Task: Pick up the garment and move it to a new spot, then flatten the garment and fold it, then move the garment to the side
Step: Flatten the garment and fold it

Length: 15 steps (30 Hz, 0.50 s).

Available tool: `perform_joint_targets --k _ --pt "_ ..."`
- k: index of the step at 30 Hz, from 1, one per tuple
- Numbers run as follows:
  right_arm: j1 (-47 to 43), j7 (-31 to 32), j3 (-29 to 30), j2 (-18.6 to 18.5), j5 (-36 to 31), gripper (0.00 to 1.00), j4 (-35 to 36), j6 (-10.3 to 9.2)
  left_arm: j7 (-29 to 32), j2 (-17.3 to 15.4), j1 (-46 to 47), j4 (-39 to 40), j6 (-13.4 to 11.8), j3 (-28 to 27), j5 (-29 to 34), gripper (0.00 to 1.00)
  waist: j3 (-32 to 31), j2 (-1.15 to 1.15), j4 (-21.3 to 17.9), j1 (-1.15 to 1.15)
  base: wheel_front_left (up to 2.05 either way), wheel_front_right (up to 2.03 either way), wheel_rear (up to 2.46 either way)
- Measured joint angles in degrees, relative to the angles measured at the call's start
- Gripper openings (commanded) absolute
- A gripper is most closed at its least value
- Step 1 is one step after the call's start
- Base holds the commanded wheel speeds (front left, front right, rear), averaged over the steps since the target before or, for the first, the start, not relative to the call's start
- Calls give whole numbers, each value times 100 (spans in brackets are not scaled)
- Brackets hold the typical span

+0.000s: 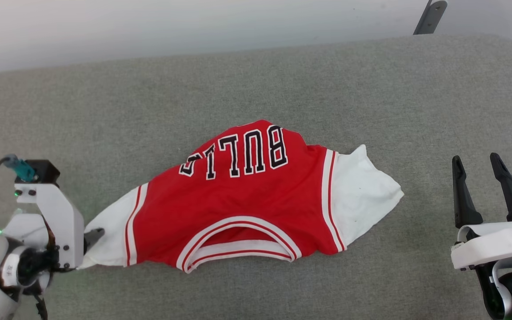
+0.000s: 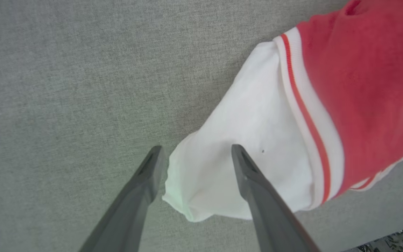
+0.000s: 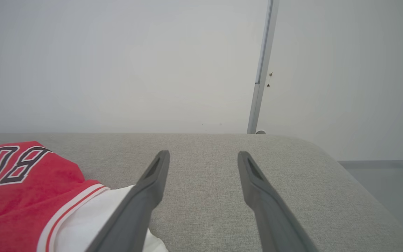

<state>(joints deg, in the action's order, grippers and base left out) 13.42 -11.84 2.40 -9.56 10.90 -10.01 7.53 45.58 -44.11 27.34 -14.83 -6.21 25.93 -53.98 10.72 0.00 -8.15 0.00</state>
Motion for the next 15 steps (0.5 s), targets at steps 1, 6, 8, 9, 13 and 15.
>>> perform_joint_targets --k 1,6,8,9,13,15 --pt "0 0 0 2 0 100 0 0 -19 2 18 -60 0 35 38 100 11 0 -3 0 0 0 0" --pt "5 1 9 51 -1 100 12 0 -152 113 50 -541 94 105 96 100 72 0 -9 0 0 0 0" --pt "7 2 8 59 -1 100 15 0 -182 187 55 -723 197 131 79 93 94 0 -8 0 0 0 0" --pt "9 3 10 58 -1 100 19 0 -200 227 74 -795 233 110 19 15 103 0 -6 0 0 0 0" --pt "13 9 33 58 -1 100 21 0 -215 352 203 -1017 378 38 -160 0 127 0 11 0 0 0 0" --pt "13 8 46 57 -1 100 21 0 -235 379 265 -1043 454 40 -171 0 128 0 22 0 0 0 0"
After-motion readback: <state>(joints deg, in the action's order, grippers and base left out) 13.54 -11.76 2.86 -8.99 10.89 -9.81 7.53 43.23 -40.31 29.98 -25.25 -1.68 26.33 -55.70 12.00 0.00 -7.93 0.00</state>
